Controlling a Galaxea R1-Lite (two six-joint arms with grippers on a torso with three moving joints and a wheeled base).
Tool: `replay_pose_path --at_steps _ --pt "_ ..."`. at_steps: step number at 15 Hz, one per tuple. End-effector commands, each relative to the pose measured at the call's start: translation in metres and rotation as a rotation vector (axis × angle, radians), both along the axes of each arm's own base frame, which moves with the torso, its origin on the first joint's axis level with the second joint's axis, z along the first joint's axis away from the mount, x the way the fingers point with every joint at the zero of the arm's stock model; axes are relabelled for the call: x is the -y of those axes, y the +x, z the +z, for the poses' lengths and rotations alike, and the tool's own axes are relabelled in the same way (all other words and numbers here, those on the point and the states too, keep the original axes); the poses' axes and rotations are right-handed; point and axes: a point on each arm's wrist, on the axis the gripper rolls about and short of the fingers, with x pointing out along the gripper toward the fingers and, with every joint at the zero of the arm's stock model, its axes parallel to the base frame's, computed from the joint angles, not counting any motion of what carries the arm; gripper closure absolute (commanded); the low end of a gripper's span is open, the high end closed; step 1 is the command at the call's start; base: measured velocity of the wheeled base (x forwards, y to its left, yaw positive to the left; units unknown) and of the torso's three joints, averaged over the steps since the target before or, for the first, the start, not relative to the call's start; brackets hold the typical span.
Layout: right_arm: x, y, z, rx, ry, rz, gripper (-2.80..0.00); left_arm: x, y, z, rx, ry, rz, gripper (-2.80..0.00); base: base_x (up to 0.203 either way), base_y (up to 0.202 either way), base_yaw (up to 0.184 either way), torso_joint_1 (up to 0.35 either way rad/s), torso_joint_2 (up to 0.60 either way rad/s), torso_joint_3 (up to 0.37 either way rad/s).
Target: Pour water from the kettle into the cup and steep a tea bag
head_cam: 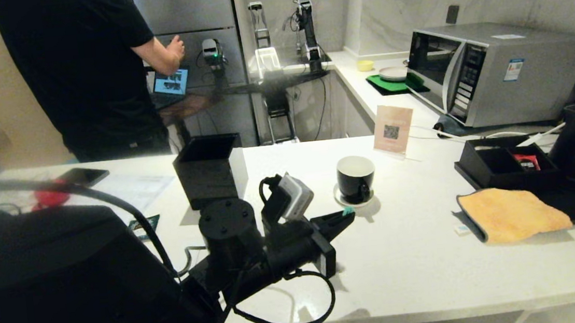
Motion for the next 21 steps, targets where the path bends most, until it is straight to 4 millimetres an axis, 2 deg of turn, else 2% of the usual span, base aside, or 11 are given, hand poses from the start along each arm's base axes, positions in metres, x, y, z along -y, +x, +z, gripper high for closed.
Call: replay_pose_path --at_steps 1,4,8,21 --pt "-0.001 -0.027 -0.006 0.094 0.014 0.138 0.0 0.001 0.001 -0.004 0.004 -0.005 -0.002 0.0 0.0 0.0 0.0 0.0 0.0 0.0" --pt "-0.003 -0.035 -0.027 -0.024 0.032 0.275 0.0 0.002 0.002 -0.006 0.01 -0.012 -0.001 0.0 0.0 0.0 0.0 0.0 0.0 0.0" --pt "-0.004 -0.038 -0.041 -0.154 0.106 0.307 0.0 0.003 0.003 -0.008 0.01 -0.01 -0.002 0.0 0.0 0.0 0.0 0.0 0.0 0.0" --pt "-0.004 -0.038 -0.042 -0.166 0.117 0.314 0.0 0.0 0.0 0.006 0.049 -0.052 0.003 0.0 0.0 0.0 0.0 0.0 0.0 0.0"
